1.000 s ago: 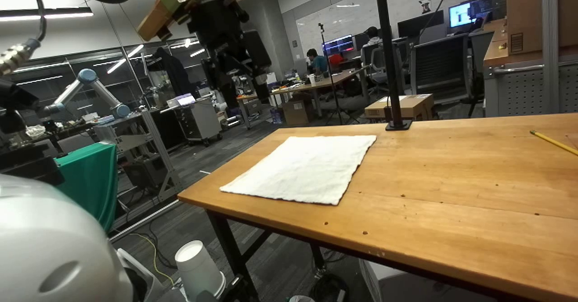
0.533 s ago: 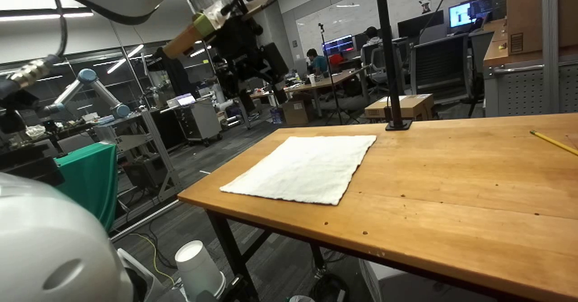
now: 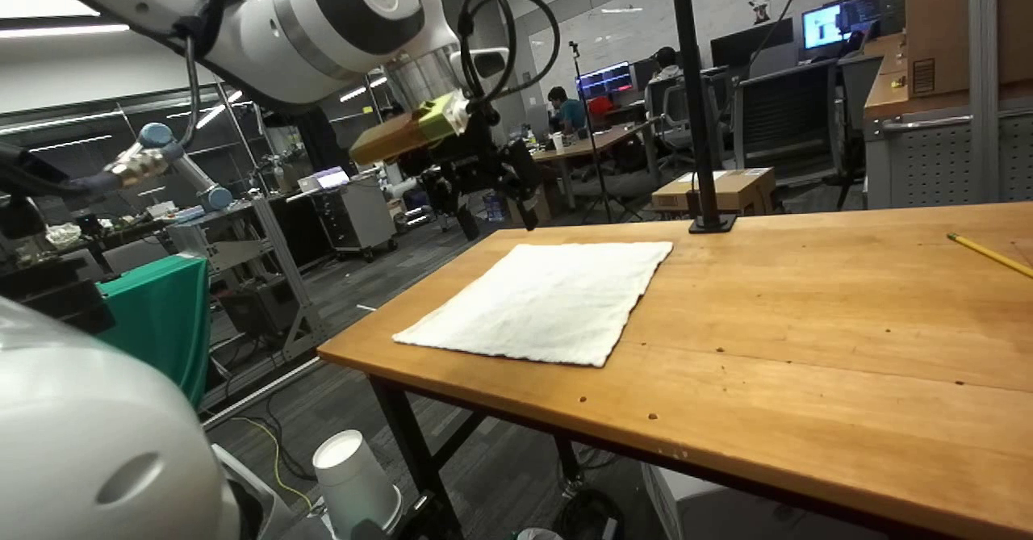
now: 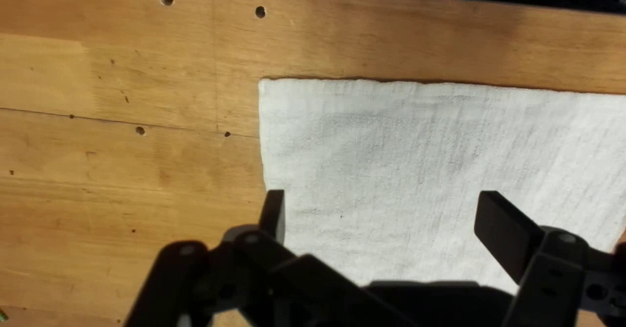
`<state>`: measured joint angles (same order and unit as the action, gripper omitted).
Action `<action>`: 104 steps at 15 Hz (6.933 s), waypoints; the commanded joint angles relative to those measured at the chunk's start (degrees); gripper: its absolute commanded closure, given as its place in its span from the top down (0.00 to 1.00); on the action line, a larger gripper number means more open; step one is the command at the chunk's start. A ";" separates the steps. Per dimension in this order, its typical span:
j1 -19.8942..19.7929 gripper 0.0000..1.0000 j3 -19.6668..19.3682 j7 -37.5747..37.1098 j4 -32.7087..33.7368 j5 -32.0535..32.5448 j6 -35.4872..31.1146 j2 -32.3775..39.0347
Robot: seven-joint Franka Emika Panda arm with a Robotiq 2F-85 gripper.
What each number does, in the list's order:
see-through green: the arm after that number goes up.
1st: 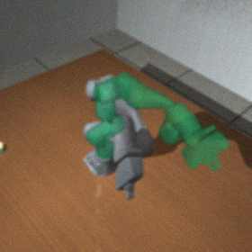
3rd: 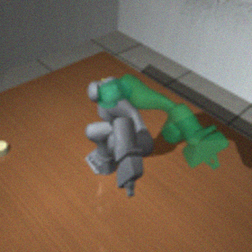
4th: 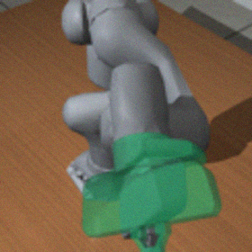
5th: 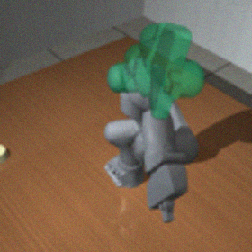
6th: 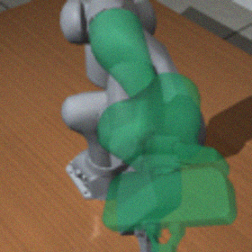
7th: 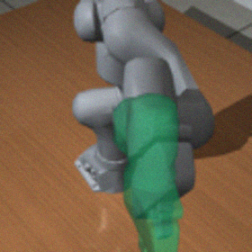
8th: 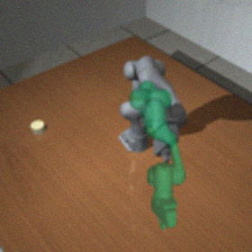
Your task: Fold the white towel
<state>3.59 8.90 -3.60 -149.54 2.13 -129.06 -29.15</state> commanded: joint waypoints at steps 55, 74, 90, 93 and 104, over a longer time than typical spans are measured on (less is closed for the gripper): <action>7.95 0.06 7.47 -11.32 6.79 10.81 -18.70 23.28; 14.84 0.06 3.71 -4.26 55.89 20.82 9.52 53.77; 22.70 0.06 -0.26 3.01 86.41 19.34 19.64 73.43; 23.28 0.06 -1.04 3.60 89.98 19.38 21.51 75.78; 25.27 0.36 -2.81 3.80 99.57 18.93 27.63 81.57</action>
<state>27.53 7.41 -0.91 -55.56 22.20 -104.28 49.91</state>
